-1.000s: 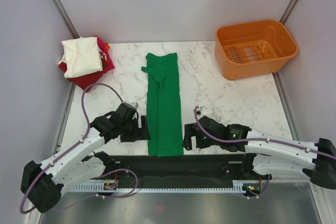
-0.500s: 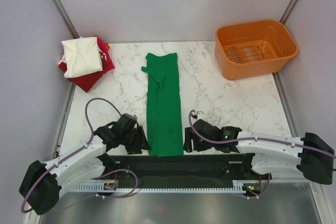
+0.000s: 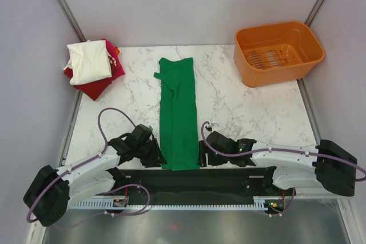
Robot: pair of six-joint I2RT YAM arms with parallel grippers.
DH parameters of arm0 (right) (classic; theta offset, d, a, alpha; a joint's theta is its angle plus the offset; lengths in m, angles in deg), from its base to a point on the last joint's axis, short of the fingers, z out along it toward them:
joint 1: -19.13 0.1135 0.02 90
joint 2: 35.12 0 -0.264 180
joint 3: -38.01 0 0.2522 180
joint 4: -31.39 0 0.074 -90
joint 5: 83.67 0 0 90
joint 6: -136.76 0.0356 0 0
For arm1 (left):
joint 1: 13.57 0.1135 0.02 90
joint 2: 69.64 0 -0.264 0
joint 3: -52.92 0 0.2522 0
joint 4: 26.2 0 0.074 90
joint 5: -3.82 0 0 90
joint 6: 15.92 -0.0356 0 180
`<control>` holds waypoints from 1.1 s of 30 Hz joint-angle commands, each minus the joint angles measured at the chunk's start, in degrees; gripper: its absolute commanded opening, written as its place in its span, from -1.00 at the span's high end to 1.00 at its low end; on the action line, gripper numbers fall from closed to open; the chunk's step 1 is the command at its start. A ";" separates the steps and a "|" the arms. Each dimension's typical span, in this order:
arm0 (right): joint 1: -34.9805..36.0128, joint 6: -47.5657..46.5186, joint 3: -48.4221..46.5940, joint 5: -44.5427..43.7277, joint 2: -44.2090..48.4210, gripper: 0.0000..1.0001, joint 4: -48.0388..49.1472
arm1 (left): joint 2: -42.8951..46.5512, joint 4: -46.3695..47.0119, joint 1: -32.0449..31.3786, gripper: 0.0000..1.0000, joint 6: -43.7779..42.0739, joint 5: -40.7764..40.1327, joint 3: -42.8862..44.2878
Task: Fold and stack the t-shirts
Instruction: Fold the tshirt
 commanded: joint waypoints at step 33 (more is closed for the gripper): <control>0.40 6.16 9.38 6.55 -5.72 1.00 19.36 | -0.98 4.32 -1.86 0.95 1.43 1.16 -2.15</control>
